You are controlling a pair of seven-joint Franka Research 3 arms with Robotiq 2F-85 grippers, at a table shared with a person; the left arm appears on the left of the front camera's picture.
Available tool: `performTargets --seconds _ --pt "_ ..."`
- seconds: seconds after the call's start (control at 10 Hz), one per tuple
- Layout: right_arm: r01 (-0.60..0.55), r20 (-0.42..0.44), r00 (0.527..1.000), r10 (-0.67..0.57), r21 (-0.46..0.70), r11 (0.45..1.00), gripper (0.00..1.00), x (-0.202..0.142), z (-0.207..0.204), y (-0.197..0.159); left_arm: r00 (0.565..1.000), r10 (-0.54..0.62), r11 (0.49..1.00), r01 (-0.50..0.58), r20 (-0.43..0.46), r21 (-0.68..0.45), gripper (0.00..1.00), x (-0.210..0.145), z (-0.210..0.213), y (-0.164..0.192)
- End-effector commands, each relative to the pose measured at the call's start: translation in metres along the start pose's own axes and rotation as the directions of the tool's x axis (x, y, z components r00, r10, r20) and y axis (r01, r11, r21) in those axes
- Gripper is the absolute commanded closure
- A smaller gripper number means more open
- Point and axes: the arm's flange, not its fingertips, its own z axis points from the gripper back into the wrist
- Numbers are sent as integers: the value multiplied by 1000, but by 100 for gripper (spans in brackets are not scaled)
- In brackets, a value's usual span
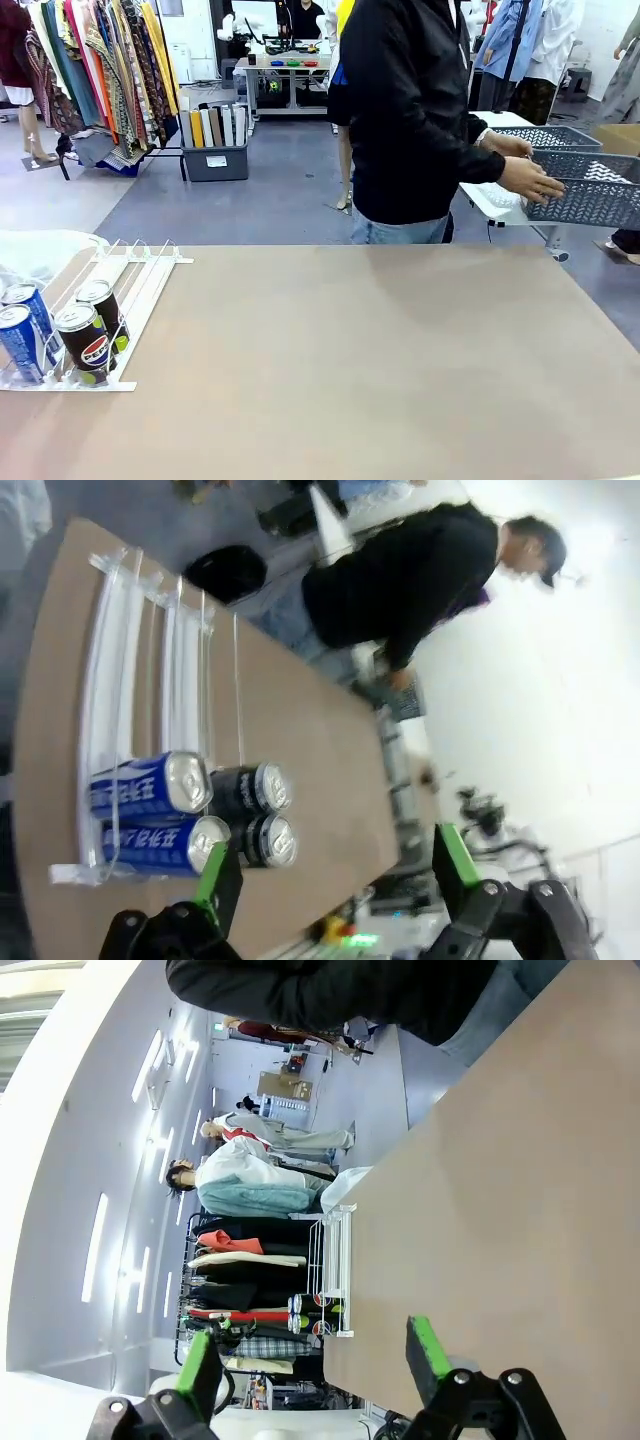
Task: Retrieve and store the cans from the dispenser.
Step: Pick up one can from the Automatic Can Dispenser and place it in the middle of the table.
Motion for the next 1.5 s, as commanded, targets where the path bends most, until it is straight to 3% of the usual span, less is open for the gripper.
performTargets --seconds 0.0,0.1,0.4,0.6,0.7,0.8,0.9,1.1,1.2,1.4 --pt "6 -2 1000 -6 5 1000 0 0 1 2 932 -206 917 291 -300 273 0 -3 -26 -59" --pt "6 -2 1000 -6 5 1000 0 0 1 2 865 -242 819 425 -439 386 0 -10 -47 -84" --pt "6 -2 1000 -6 5 1000 0 0 1 2 658 -268 575 696 -704 431 0 -37 -114 -124" --pt "6 -2 1000 -6 5 1000 0 0 1 2 675 -216 435 714 -706 549 0 -52 -143 -124" --pt "6 -2 1000 -6 5 1000 0 0 1 2 717 -243 411 686 -653 600 0 -55 -148 -125" --pt "6 -2 1000 -6 5 1000 0 0 1 2 780 -267 421 623 -567 659 0 -47 -144 -130" --pt "6 -2 1000 -6 5 1000 0 0 1 2 665 -233 452 720 -710 527 0 -51 -152 -135" --pt "6 -2 1000 -6 5 1000 0 0 1 2 665 -233 452 720 -710 527 0 -51 -152 -135" --pt "6 -2 1000 -6 5 1000 0 0 1 2 687 -253 433 710 -682 555 0 -52 -155 -133" --pt "6 -2 1000 -6 5 1000 0 0 1 2 748 -104 459 621 -656 635 0 -39 -160 -103"
